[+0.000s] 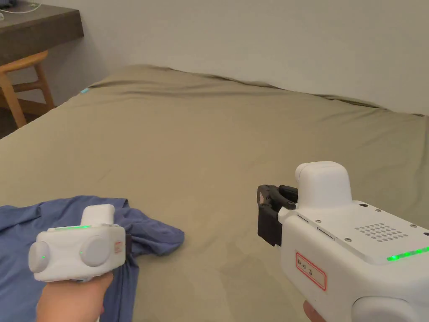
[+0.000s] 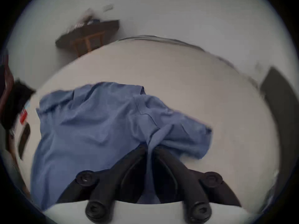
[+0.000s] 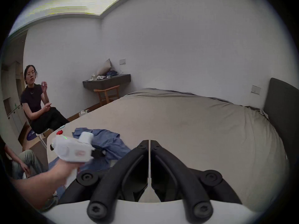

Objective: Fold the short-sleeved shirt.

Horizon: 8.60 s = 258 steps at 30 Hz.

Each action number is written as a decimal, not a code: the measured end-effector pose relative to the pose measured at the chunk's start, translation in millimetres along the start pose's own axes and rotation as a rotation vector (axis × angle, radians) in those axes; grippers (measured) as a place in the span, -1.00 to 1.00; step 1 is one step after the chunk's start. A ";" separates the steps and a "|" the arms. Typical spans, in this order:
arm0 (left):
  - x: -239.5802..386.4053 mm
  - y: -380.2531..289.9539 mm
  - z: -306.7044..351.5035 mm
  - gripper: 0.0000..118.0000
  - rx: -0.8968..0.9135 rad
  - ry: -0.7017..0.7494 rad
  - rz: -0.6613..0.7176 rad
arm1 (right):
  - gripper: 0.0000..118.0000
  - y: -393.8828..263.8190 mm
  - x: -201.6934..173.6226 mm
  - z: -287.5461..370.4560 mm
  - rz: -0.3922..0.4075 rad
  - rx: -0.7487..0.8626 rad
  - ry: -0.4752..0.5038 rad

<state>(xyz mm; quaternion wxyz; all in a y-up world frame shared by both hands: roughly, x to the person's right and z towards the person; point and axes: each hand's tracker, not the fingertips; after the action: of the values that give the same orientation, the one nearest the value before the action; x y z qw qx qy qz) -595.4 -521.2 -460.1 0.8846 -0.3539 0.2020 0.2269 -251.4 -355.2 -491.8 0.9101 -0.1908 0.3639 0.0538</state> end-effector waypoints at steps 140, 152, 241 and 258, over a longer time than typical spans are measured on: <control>249.4 245.4 128.9 -1.00 0.514 -0.139 -0.082 | -0.78 186.3 377.1 45.7 -0.109 -0.214 -0.591; 137.9 37.5 68.4 -1.00 0.139 -0.279 -0.060 | -0.78 -101.7 348.9 79.0 -0.209 -0.433 -0.463; 95.5 -125.0 155.4 -0.96 -0.115 -0.115 -0.154 | -0.88 -193.9 287.5 96.4 -0.197 -0.463 -0.275; 153.7 64.8 228.8 -0.96 0.259 -0.414 0.002 | -0.90 69.8 272.4 286.1 0.019 0.219 -0.615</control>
<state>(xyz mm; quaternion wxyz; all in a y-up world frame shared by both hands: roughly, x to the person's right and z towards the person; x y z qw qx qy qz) -460.3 -275.4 -421.5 0.9449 -0.1832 0.0443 0.2678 114.4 -191.3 -509.8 0.9920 -0.0630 0.0771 0.0779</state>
